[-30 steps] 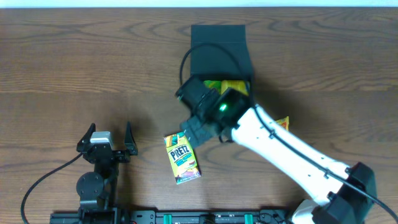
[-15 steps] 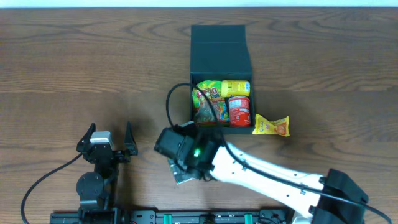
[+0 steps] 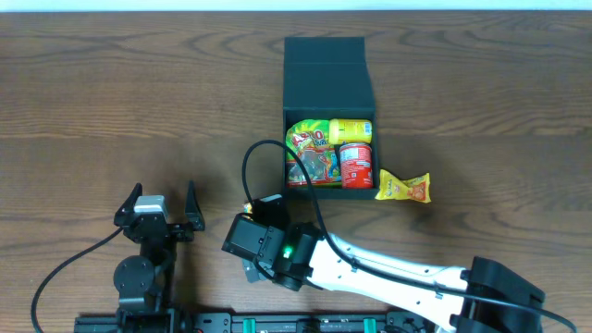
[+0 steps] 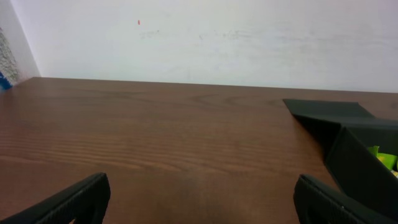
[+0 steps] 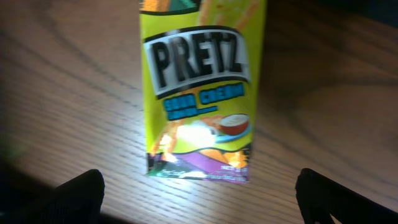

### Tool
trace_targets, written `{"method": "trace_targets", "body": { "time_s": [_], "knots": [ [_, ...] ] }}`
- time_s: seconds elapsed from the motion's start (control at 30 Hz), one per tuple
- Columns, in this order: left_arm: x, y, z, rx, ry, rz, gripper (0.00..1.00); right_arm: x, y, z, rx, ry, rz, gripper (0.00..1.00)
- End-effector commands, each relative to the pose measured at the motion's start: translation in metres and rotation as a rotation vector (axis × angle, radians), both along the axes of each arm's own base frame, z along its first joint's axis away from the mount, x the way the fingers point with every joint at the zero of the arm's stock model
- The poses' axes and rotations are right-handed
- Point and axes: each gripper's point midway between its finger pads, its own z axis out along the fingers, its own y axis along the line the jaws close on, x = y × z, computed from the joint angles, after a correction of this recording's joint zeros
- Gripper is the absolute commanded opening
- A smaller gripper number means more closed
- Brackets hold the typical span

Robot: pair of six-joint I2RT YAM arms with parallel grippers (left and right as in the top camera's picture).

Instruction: Pack container

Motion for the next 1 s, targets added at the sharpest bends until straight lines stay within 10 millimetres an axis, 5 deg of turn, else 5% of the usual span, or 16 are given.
{"method": "trace_targets", "body": {
  "time_s": [0.0, 0.37, 0.67, 0.97],
  "knots": [
    [-0.002, 0.001, -0.017, -0.005, 0.059, 0.005, 0.95, 0.01, -0.013, 0.001, -0.051, -0.072, -0.036, 0.99],
    [-0.002, 0.001, -0.017, -0.005, 0.059, 0.005, 0.95, 0.025, -0.038, 0.038, -0.06, -0.191, -0.075, 0.99],
    [-0.002, 0.001, -0.017, -0.005, 0.059, 0.005, 0.95, 0.068, -0.122, 0.055, -0.285, -0.229, -0.136, 0.99],
    [-0.002, 0.001, -0.017, -0.005, 0.059, 0.005, 0.95, 0.095, -0.154, 0.073, -0.455, -0.227, 0.37, 0.99]
  ]
}}
